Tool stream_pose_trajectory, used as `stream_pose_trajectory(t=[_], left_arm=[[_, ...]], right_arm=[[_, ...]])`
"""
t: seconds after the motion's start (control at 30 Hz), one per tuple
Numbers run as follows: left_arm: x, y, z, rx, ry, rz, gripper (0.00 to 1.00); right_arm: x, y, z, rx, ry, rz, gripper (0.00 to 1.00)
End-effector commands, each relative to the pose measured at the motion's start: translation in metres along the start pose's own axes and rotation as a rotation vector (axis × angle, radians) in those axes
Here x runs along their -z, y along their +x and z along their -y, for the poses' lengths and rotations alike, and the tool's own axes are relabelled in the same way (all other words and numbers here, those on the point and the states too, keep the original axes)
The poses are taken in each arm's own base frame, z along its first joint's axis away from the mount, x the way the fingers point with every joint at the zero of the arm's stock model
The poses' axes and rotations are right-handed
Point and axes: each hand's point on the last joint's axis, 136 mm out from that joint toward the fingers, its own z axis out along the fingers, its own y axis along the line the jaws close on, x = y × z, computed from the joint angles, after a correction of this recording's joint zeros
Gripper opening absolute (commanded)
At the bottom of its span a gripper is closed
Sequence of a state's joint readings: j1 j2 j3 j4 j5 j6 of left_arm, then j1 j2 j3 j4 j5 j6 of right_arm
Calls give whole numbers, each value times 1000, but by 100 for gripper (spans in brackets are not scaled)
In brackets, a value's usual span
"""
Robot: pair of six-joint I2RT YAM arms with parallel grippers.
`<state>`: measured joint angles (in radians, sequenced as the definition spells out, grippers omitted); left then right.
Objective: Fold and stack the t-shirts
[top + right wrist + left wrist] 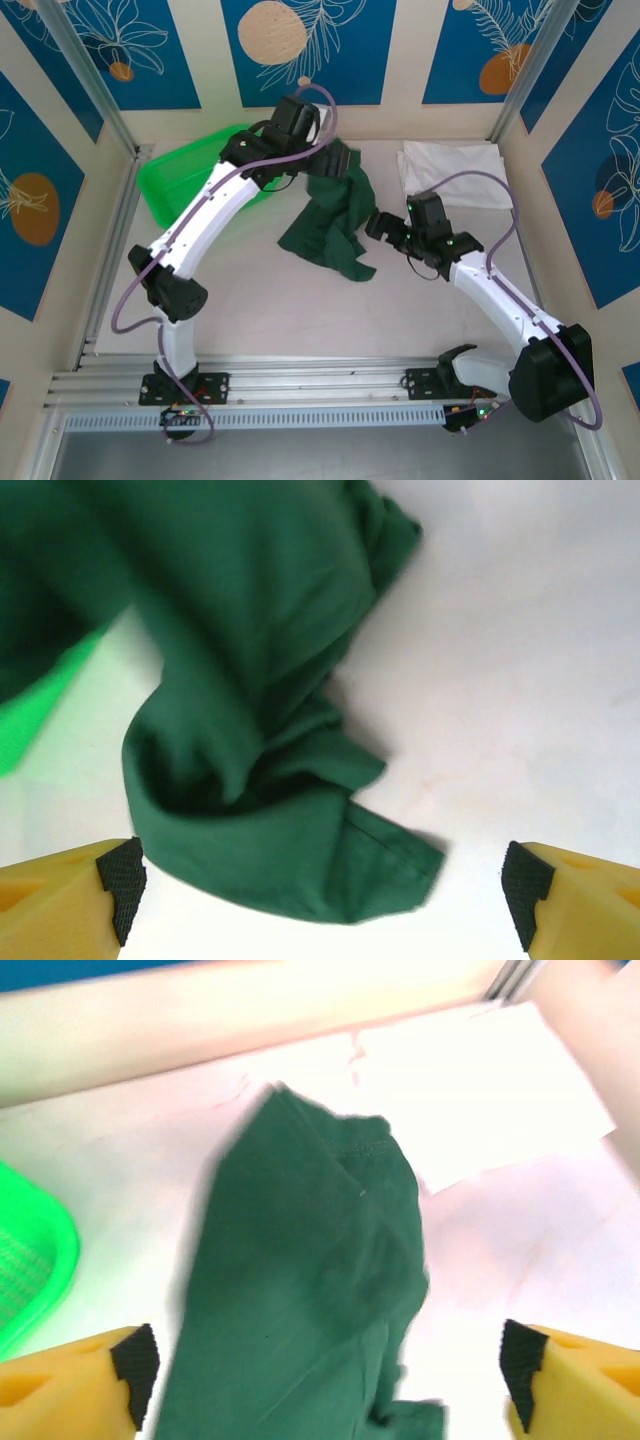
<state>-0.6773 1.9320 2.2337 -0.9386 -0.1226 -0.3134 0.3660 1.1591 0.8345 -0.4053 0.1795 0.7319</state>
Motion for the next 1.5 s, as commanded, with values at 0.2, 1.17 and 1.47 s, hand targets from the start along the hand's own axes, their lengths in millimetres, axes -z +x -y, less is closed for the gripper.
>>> stream_pose_trajectory(t=[0.2,1.17,1.47], left_arm=[[-6,82,-188,271,-274,-176,94],[-112,176,-256,26,-365,-486,84],[-85,179,-317,226,-662,-482,48]], right_arm=[[-9,8,1,-3,-61,20,94],[-25,20,-5,4,-93,-63,93],[-26,20,-4,-1,-86,-62,92]])
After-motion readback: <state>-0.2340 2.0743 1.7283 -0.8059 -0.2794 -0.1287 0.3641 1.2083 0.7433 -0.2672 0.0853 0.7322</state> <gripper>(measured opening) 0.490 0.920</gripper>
